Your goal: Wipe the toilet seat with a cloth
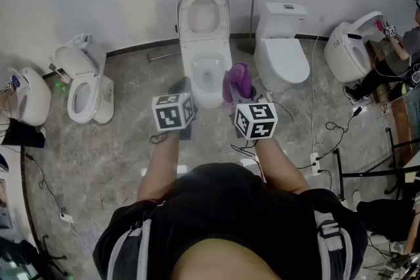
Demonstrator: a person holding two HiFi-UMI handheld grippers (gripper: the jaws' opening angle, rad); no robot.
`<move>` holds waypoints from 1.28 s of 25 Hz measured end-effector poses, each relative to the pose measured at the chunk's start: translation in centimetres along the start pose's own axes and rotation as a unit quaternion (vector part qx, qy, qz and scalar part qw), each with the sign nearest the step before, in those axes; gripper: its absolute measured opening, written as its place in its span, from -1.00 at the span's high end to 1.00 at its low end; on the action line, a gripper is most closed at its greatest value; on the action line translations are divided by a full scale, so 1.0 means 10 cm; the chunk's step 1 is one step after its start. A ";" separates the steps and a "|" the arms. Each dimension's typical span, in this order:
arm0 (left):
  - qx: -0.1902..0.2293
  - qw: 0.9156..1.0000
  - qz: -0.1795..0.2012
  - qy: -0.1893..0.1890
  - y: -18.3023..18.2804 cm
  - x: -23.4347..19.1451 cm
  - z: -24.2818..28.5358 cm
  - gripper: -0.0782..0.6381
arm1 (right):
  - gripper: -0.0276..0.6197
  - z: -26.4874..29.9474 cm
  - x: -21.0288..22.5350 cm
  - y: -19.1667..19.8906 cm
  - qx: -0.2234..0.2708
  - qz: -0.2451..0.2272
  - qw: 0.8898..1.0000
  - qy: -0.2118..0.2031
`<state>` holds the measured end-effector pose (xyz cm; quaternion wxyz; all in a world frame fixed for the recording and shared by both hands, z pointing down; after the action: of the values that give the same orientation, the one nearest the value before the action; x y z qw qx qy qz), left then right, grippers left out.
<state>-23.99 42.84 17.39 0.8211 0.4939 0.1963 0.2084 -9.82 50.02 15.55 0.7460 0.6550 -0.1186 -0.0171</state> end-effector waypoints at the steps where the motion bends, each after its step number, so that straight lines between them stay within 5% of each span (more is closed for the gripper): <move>1: -0.002 1.000 0.001 0.001 0.00 0.00 0.01 0.76 | 0.75 0.01 0.01 0.00 -0.002 0.001 1.000 0.002; 21: -0.006 1.000 0.008 -0.021 0.03 0.26 0.18 0.76 | 0.75 -0.03 0.39 -0.03 0.015 0.004 1.000 -0.012; 32: 0.003 0.998 0.009 -0.067 0.00 1.00 0.38 0.76 | 0.75 -0.37 1.38 -0.01 0.010 0.006 1.000 -0.025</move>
<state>-13.60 45.40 17.89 0.8290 0.5111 0.1369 0.1812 4.29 51.15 17.19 0.7362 0.6613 -0.1413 -0.0272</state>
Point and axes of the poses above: the fingertips, and each gripper's own axes: z forward along the fingers, x to its right, y out of its underside, the point moved 2 cm from there along -z, backward along the fingers, and after that the axes turned 8 degrees about -y, right-handed, at the moved point
